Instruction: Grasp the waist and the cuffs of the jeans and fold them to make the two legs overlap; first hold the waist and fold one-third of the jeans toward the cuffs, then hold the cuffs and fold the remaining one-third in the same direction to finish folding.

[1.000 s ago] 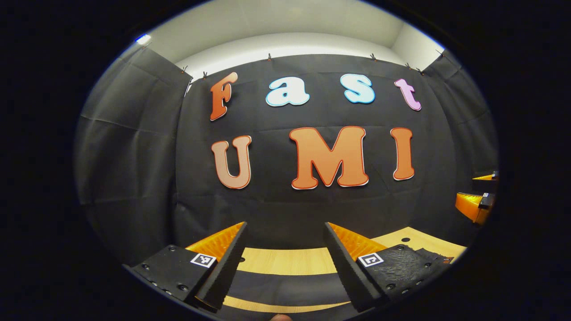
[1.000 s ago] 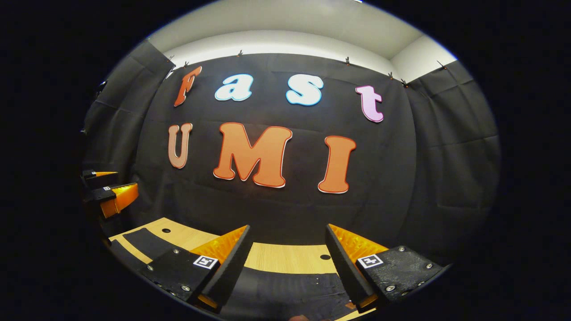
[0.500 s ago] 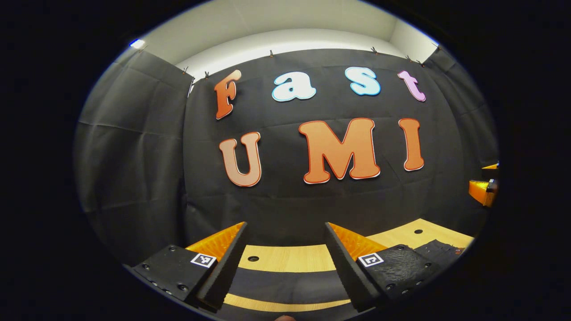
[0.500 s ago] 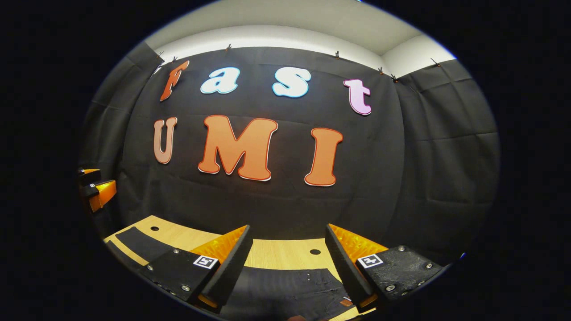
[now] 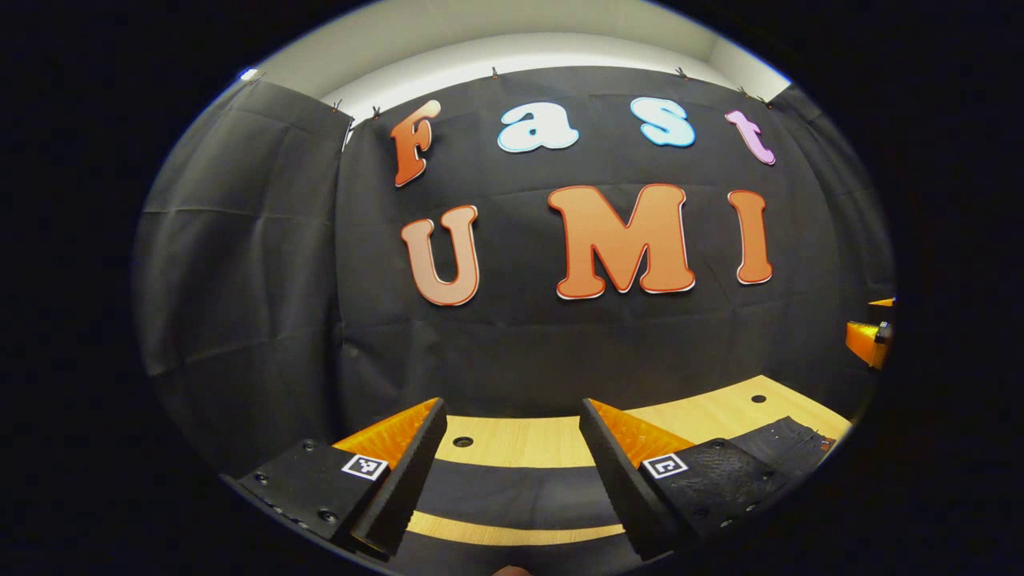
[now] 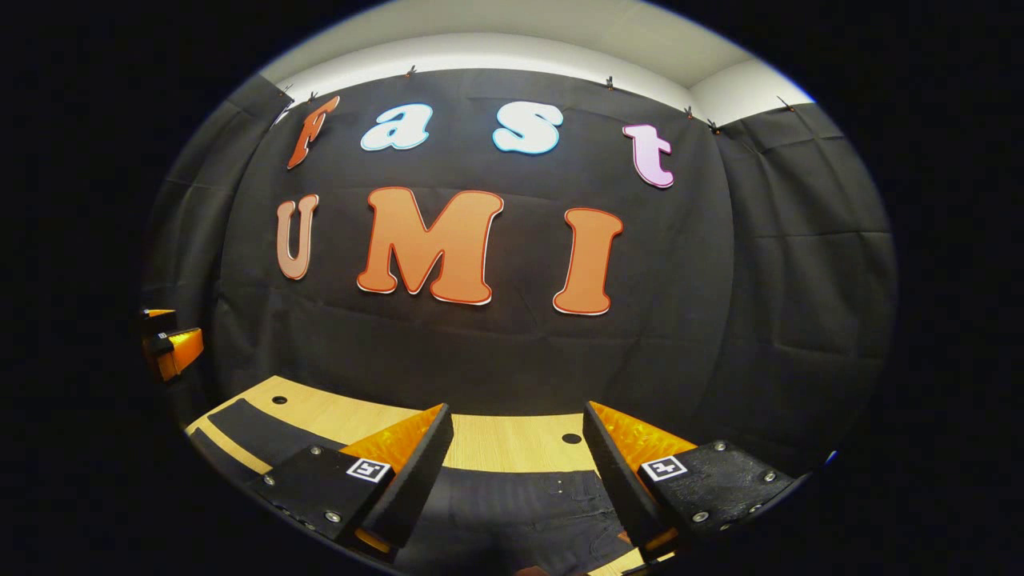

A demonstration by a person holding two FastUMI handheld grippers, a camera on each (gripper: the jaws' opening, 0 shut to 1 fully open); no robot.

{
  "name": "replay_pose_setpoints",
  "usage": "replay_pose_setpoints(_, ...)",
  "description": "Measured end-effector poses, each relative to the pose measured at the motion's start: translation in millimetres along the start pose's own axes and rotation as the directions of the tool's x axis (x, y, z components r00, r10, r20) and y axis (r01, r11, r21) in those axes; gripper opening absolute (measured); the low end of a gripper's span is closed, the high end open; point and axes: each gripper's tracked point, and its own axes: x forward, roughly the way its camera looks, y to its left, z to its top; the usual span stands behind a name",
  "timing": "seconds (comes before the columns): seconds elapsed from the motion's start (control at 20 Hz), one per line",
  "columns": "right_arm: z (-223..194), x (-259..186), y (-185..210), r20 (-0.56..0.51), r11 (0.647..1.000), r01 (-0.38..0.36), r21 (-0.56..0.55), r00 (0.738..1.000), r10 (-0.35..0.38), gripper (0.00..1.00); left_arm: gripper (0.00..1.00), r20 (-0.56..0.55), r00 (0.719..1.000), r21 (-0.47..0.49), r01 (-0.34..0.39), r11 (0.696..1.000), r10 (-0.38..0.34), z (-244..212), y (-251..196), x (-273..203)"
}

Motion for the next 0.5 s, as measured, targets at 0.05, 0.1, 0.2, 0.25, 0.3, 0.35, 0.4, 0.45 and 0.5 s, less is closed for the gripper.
replay_pose_setpoints(0.05,0.2,0.8,-0.8,-0.003,1.0,0.003,-0.001,1.0,-0.003,0.98,1.0,-0.008,1.0,-0.002,-0.008,1.0,0.008,-1.4,3.5,1.0)
replay_pose_setpoints(0.1,0.0,1.9,-1.4,-0.004,1.0,0.002,0.001,1.0,-0.002,0.98,0.99,-0.013,1.0,0.0,-0.018,1.0,0.018,-3.4,5.6,0.9)
replay_pose_setpoints(0.2,0.4,6.1,-1.3,-0.004,1.0,0.003,0.006,1.0,-0.003,0.98,1.0,-0.007,1.0,-0.001,-0.023,1.0,0.023,-1.1,6.5,-0.6)
replay_pose_setpoints(0.25,0.5,6.1,-1.2,-0.004,1.0,0.001,0.006,1.0,-0.001,0.98,1.0,-0.003,1.0,0.0,-0.023,1.0,0.023,0.9,6.9,-0.4)
replay_pose_setpoints(0.3,1.5,6.6,-2.7,-0.003,1.0,0.007,0.0,1.0,-0.007,0.98,0.99,-0.004,1.0,-0.001,-0.022,1.0,0.022,-0.2,7.4,0.0)
replay_pose_setpoints(0.35,3.0,8.5,-3.1,0.005,1.0,0.01,-0.004,1.0,-0.01,0.98,0.99,-0.006,1.0,-0.001,-0.019,1.0,0.019,-0.8,7.1,1.7)
replay_pose_setpoints(0.4,4.1,9.0,-4.9,0.007,1.0,0.015,-0.006,1.0,-0.015,0.98,0.99,-0.013,1.0,0.001,-0.016,1.0,0.016,-3.9,6.8,1.0)
replay_pose_setpoints(0.45,3.1,8.9,-5.8,0.011,1.0,0.018,-0.003,1.0,-0.018,0.98,0.99,-0.018,1.0,0.003,-0.019,1.0,0.019,-4.2,9.1,2.1)
replay_pose_setpoints(0.5,2.0,9.3,-5.4,0.009,1.0,0.022,0.001,1.0,-0.022,0.98,0.99,-0.024,0.999,0.004,-0.021,1.0,0.021,-5.0,12.7,2.5)
